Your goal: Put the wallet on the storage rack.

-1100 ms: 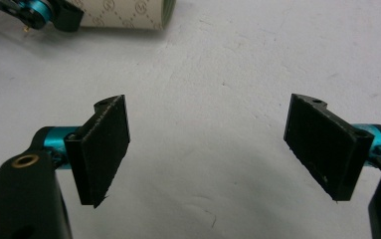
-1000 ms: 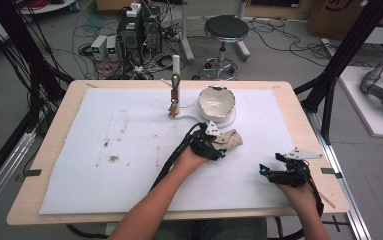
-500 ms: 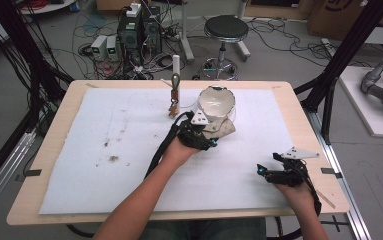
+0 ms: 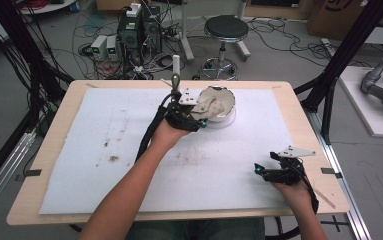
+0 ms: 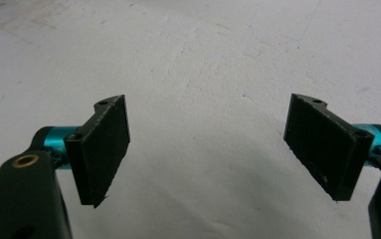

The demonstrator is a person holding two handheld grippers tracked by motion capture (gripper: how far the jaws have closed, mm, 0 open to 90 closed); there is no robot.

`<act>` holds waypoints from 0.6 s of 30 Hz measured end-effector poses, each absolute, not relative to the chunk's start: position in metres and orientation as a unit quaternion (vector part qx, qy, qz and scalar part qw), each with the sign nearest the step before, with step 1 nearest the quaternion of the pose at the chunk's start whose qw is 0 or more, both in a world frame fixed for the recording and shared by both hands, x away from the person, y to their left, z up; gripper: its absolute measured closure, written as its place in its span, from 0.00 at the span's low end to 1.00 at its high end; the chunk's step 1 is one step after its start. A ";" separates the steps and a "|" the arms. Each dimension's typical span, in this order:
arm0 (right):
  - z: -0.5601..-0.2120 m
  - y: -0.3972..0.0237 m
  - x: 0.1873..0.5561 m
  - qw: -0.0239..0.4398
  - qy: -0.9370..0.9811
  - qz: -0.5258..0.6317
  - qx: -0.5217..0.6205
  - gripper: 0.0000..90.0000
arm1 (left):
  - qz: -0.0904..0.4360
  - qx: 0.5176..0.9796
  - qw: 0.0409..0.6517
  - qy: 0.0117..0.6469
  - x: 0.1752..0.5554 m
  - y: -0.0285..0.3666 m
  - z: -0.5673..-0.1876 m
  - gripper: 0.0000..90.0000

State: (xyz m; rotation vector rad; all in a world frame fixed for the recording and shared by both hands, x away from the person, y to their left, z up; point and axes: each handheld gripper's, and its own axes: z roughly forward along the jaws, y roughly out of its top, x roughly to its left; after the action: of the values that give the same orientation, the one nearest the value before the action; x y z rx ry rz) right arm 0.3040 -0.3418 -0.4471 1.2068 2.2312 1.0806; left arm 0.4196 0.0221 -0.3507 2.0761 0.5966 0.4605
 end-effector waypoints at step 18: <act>-0.449 -0.339 0.306 0.185 0.799 0.382 0.425 0.20 | 0.193 0.862 0.397 0.250 0.459 -0.005 -0.344 0.40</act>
State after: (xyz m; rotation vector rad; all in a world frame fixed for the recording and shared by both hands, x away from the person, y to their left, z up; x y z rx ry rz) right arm 0.3056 -0.3387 -0.4494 1.1971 2.2519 1.0775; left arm 0.4588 -0.0046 -0.3435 2.1829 0.6320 0.4891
